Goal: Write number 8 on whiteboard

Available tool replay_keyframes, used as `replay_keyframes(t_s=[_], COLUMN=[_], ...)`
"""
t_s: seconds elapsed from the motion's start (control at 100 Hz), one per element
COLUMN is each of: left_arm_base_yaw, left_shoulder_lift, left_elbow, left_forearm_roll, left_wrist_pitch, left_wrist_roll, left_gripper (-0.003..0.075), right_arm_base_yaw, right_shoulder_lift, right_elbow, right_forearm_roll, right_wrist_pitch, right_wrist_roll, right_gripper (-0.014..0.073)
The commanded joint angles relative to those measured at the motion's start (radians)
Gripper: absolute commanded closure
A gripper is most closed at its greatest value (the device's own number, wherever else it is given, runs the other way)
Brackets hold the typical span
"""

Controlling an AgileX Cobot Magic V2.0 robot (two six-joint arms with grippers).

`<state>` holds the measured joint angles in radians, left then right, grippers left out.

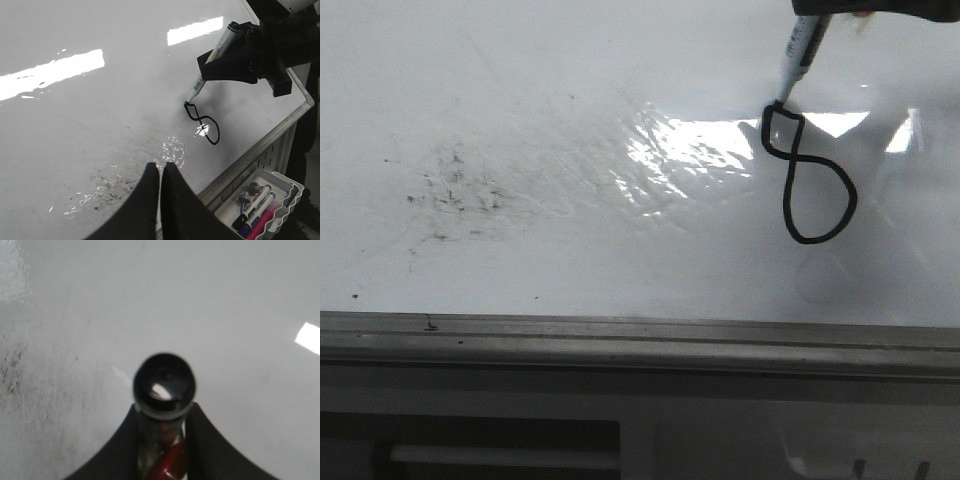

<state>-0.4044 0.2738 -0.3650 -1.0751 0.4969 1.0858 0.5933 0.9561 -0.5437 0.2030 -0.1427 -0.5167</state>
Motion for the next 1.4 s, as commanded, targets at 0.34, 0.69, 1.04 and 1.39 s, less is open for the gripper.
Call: replay_keyframes(t_s=[0.34,0.69,1.04,1.39], left_arm_base_yaw=[0.003,0.003,-0.077,-0.335], left_shoulder_lift=[0.006,0.28,0.652,0.887], left_elbow=[-0.024,-0.042,-0.051,-0.127], left_forearm_roll=[-0.08,-0.22,-0.61,-0.791], left_wrist_pitch=[-0.027,0.124,0.391,0.324], left_wrist_roll=[-0.013,0.16,0.84,1.059], left_gripper=[0.074,0.0372,0.0373,0.0372], right_arm_base_yaw=[0.0,0.0,0.147,0.357], right_shoulder_lift=[-0.15,-0.383,-0.37,-0.241], right_elbow=[-0.028,-0.028,-0.028,-0.028], right_forearm_roll=[-0.001,0.178,0.512,0.514], right_wrist_pitch=[0.021,0.462,0.506,0.404], right_wrist_roll=[-0.006,-0.006,-0.329,-0.332], right_gripper=[0.0641,0.0664,0.0664,0.0664])
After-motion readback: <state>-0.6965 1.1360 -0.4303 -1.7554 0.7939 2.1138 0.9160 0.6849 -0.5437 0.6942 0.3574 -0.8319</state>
